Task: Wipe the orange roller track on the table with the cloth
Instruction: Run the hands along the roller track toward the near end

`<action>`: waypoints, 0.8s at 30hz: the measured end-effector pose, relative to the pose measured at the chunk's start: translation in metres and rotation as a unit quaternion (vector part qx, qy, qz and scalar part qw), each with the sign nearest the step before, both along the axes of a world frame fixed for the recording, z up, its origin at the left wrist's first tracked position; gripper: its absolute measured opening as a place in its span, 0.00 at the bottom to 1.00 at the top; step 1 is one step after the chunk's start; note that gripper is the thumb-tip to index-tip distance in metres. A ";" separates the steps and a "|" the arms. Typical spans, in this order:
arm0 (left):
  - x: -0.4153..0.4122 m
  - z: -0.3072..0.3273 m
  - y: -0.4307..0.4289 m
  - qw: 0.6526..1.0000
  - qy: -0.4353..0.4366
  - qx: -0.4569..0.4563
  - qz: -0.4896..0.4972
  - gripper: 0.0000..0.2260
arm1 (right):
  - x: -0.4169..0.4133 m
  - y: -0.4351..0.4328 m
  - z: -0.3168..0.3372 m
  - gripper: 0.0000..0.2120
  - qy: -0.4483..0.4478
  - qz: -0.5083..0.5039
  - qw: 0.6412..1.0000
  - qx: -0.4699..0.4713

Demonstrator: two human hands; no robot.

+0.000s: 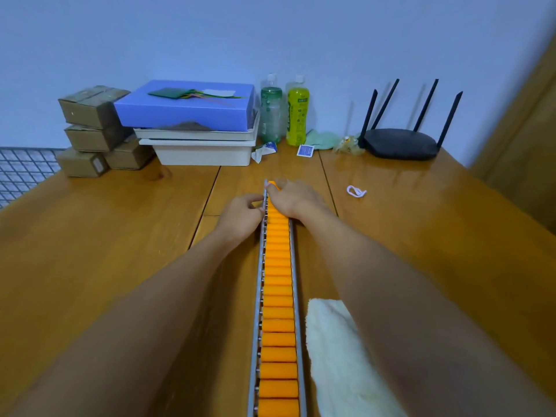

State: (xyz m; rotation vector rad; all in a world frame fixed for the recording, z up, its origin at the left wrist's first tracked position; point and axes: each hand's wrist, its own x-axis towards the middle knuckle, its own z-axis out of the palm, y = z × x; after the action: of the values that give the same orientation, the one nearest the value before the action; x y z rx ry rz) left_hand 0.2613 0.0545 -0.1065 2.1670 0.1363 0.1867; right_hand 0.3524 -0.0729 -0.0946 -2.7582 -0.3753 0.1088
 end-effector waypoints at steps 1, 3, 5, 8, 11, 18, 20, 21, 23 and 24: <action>0.000 -0.001 0.000 1.000 -0.001 -0.001 0.003 0.19 | -0.004 -0.002 0.001 0.30 -0.007 -0.001 1.000 -0.005; 0.000 -0.002 -0.001 1.000 -0.001 -0.007 0.009 0.18 | -0.013 -0.006 0.002 0.29 -0.011 -0.005 1.000 -0.013; -0.001 -0.002 -0.002 1.000 -0.002 -0.013 0.018 0.17 | -0.022 -0.007 0.004 0.28 -0.008 -0.010 1.000 -0.022; -0.003 -0.003 -0.002 0.999 -0.001 -0.002 0.036 0.16 | -0.032 -0.007 0.009 0.28 -0.016 -0.020 0.999 -0.029; -0.010 -0.003 -0.004 0.998 0.001 0.015 0.056 0.15 | -0.045 -0.009 0.016 0.29 -0.032 -0.035 0.998 -0.044; -0.036 0.002 -0.014 0.996 -0.023 0.061 0.068 0.11 | -0.075 -0.012 0.024 0.28 -0.043 -0.017 0.994 -0.095; -0.044 0.003 -0.016 0.995 -0.022 0.071 0.067 0.11 | -0.081 -0.013 0.026 0.28 -0.042 -0.013 0.993 -0.114; -0.049 0.004 -0.016 0.995 -0.020 0.073 0.066 0.11 | -0.085 -0.013 0.028 0.28 -0.041 -0.010 0.991 -0.125; -0.058 0.005 -0.017 0.995 -0.014 0.074 0.060 0.11 | -0.092 -0.013 0.033 0.29 -0.035 -0.009 0.988 -0.151; -0.062 0.005 -0.017 0.996 -0.011 0.073 0.058 0.10 | -0.095 -0.013 0.035 0.29 -0.032 -0.007 0.985 -0.168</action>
State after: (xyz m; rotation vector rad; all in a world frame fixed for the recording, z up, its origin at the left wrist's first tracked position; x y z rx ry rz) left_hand 0.1993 0.0372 -0.1015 2.3039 0.2417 0.2950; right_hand 0.2570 -0.0856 -0.0597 -3.1023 -0.3857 0.0857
